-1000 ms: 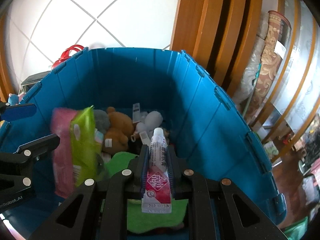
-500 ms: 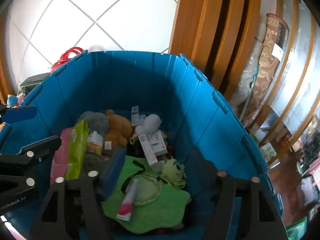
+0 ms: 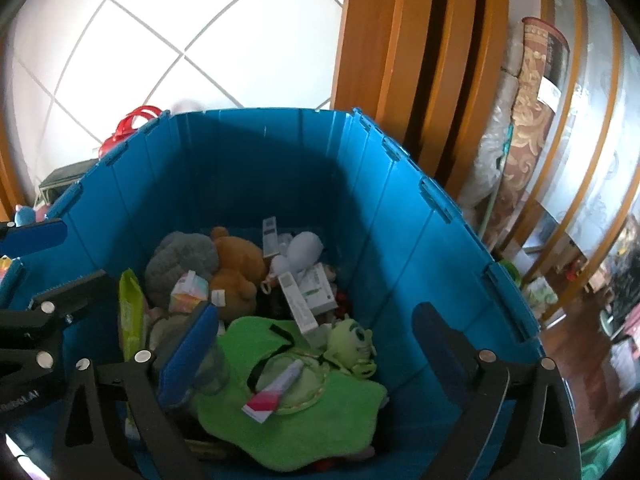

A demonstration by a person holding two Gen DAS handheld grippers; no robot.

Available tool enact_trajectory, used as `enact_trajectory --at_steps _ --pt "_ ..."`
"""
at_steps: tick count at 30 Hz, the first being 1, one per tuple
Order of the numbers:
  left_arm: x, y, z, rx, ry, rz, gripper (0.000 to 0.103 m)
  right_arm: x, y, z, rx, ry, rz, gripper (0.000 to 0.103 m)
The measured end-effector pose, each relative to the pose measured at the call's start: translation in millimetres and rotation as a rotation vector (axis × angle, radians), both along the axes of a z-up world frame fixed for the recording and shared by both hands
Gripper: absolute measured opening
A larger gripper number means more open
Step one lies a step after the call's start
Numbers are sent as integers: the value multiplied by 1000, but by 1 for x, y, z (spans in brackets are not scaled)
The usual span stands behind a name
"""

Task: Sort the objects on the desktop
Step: 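Open both tools to drop the wipes pack and toothpaste into the crate, then move both tools back toward the pile on the bed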

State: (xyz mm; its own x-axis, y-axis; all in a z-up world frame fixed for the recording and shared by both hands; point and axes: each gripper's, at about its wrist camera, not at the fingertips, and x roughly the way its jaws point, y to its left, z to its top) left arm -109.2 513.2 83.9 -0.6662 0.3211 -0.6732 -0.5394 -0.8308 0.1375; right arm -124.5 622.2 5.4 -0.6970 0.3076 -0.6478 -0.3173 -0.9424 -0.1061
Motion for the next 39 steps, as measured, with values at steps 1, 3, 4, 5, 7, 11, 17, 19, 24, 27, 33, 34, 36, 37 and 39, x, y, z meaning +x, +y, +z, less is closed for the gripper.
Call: enact_trajectory --at_steps 1,3,4,5,7,11,17,19,24,27,33,34,36,37,39 --pt "1 -3 1 12 6 6 61 0 0 1 -1 2 -2 103" --pt "5 -11 6 52 23 14 61 1 0 0 -3 3 -4 103" --pt "7 -15 8 65 28 18 64 2 -1 0 -5 -1 -7 103" --pt "9 -18 10 77 36 23 71 3 -1 1 -9 -1 -7 103" --pt "17 -28 18 110 75 31 78 8 -2 7 -21 23 -10 103" --pt "32 -45 35 168 152 47 79 24 -11 31 -10 100 -18 103" --pt "42 -89 54 270 197 134 79 36 -49 61 47 172 40 103" --pt "43 -112 58 303 197 167 79 37 -64 68 59 188 67 103" --pt "39 -169 61 308 204 274 79 32 -114 83 60 224 156 103" --pt "33 -204 57 305 155 341 79 24 -145 89 24 233 218 103" --pt "28 -272 48 320 112 411 79 14 -206 99 -24 242 311 103" --pt "28 -283 46 329 109 401 79 13 -215 99 -25 242 321 103" --pt "28 -300 42 331 108 386 79 8 -238 100 -31 239 347 103" --pt "27 -312 40 317 124 401 79 7 -249 99 -33 238 356 103" --pt "24 -335 34 289 143 438 79 2 -274 98 -34 234 379 103"
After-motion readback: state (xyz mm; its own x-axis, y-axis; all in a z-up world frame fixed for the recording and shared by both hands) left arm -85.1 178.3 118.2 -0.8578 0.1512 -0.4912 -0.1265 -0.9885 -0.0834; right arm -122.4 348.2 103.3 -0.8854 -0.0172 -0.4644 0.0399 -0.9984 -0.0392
